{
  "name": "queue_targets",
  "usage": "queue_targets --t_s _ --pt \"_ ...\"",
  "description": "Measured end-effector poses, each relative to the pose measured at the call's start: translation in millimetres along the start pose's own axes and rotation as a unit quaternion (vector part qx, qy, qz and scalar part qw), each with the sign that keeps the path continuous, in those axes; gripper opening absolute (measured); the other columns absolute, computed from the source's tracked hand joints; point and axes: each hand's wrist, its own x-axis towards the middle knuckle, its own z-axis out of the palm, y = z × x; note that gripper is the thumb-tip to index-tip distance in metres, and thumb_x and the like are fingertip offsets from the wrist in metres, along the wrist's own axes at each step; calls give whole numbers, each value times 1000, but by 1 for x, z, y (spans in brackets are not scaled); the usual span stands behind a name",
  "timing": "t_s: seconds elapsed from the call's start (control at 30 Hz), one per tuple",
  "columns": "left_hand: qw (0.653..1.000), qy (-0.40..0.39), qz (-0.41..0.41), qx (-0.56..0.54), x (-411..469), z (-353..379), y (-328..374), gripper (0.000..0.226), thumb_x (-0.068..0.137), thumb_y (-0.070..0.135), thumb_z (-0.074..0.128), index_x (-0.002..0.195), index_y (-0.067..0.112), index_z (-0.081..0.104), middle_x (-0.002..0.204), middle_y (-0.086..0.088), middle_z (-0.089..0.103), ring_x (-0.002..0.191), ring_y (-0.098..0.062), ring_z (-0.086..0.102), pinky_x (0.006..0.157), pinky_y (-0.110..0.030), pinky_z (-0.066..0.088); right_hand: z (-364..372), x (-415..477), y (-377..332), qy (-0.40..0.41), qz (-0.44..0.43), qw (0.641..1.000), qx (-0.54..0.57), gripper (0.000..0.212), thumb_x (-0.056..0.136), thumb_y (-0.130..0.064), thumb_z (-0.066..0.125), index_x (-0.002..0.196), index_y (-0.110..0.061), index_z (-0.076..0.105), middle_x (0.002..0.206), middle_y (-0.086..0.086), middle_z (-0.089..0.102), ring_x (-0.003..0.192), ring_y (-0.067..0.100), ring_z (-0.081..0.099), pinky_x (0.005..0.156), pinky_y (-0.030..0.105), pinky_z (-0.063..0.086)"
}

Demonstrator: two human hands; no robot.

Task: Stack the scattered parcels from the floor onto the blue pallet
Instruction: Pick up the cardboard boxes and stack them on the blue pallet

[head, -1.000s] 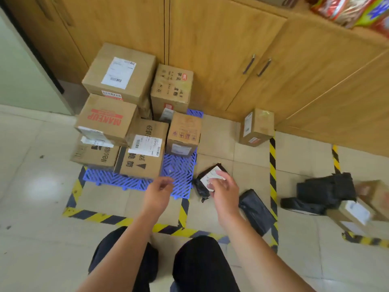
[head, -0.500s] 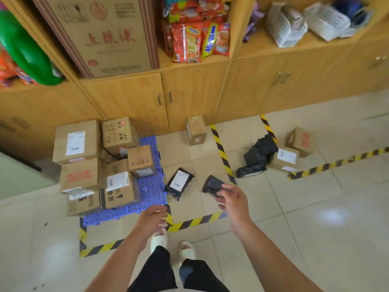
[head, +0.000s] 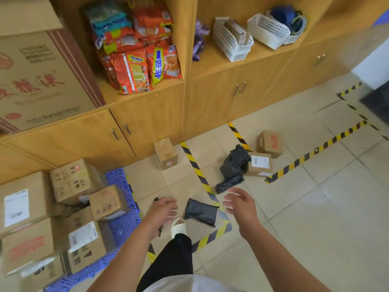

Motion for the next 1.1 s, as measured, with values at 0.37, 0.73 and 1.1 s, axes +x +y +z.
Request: queue_targets --t_s 0.37,0.73,1.1 --pt "987 82 -72 -119 83 -30 95 12 100 15 53 108 13 60 83 -6 62 70 -17 57 62 -26 43 66 106 -105 -114 13 993 -16 23 99 7 40 100 -7 57 92 20 61 74 30 66 70 32 54" --pt "958 142 -130 -215 136 -42 119 21 97 0 49 80 6 59 66 -5 57 59 -17 51 54 -23 39 191 219 -168 -173 -8 934 -314 16 88 -15 65 104 -14 65 88 11 67 77 25 63 66 34 48" --pt "895 219 -166 -352 259 -25 66 11 95 7 51 95 11 62 90 -11 59 69 -22 55 60 -27 44 341 371 -127 -244 -44 732 -634 77 78 -40 77 140 -10 43 133 10 53 110 29 57 77 30 41"
